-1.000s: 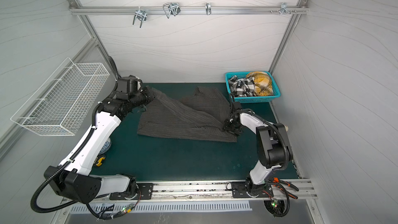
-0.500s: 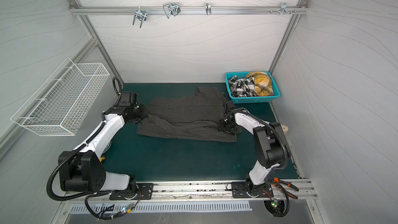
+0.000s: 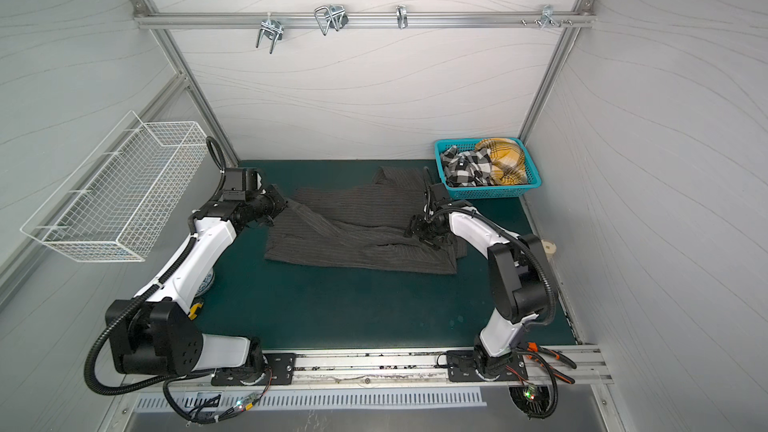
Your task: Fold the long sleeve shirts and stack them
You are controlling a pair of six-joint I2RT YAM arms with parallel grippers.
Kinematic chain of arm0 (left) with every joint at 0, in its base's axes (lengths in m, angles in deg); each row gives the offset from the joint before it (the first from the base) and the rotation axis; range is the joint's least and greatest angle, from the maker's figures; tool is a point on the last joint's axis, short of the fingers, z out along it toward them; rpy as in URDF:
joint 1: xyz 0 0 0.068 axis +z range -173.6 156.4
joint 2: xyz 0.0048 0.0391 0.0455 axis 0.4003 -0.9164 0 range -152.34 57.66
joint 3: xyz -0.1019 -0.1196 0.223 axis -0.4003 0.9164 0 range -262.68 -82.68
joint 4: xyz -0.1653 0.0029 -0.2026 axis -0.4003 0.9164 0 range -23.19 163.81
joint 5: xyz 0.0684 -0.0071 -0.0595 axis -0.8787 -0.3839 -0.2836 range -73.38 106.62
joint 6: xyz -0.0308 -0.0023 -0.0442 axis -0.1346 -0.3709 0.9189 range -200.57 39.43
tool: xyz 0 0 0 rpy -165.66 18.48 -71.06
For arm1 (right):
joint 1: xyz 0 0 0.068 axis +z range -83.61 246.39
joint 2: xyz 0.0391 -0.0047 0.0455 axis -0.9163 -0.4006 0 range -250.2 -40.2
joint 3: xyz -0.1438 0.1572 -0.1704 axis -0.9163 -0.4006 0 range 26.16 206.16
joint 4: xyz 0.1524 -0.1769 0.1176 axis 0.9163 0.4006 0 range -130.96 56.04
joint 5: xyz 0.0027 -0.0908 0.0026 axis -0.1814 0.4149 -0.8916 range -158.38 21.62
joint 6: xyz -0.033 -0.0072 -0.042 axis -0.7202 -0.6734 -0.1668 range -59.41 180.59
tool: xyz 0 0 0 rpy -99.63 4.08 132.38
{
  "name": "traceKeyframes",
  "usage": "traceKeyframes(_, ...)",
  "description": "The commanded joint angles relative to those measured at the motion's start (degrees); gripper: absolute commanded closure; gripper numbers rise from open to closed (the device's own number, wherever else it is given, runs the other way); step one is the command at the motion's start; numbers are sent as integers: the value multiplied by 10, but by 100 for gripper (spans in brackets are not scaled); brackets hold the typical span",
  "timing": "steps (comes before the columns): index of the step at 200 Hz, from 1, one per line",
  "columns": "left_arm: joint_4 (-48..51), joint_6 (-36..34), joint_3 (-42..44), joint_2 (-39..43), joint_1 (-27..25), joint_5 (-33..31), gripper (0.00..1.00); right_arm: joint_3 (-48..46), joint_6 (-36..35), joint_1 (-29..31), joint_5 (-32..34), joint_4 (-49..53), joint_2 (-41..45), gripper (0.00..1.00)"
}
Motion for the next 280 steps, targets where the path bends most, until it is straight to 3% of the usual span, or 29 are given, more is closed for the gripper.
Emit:
traceKeyframes(1, -30, 9, -15, 18, 3, 3, 100, -3, 67, -30, -45, -20, -11, 27)
traceKeyframes(52, -48, 6, 25, 4, 8, -10, 100, -27, 165, -53, -125, -74, -46, 30)
traceKeyframes(79, -25, -5, 35, -24, 12, -62, 100, -19, 130, -41, -87, -37, -27, 30)
traceKeyframes(110, 13, 8, 70, -68, 37, -41, 100, -44, 104, -41, -72, -18, 3, 30)
traceKeyframes(128, 31, 24, 111, -60, 38, -53, 60, -63, 94, -41, -67, -13, 21, 30)
traceKeyframes(137, 44, 29, 130, -47, 38, -68, 47, -71, 89, -39, -66, -11, 28, 30)
traceKeyframes(148, 71, 31, 134, -38, 38, -89, 36, -80, 85, -38, -63, -8, 37, 30)
traceKeyframes(160, 101, 23, 112, -39, 40, -107, 32, -85, 80, -35, -57, -4, 44, 31)
traceKeyframes(198, 172, 0, -24, -115, 36, -106, 35, -76, 58, -14, -26, 16, 54, 31)
traceKeyframes(225, 211, -24, -111, -227, 22, -90, 41, -67, 53, -11, -31, 15, 44, 32)
traceKeyframes(255, 244, -41, -174, -314, 11, -90, 50, -66, 47, -11, -26, 16, 40, 32)
traceKeyframes(280, 270, -48, -215, -370, 5, -101, 50, -69, 44, -11, -24, 16, 41, 32)
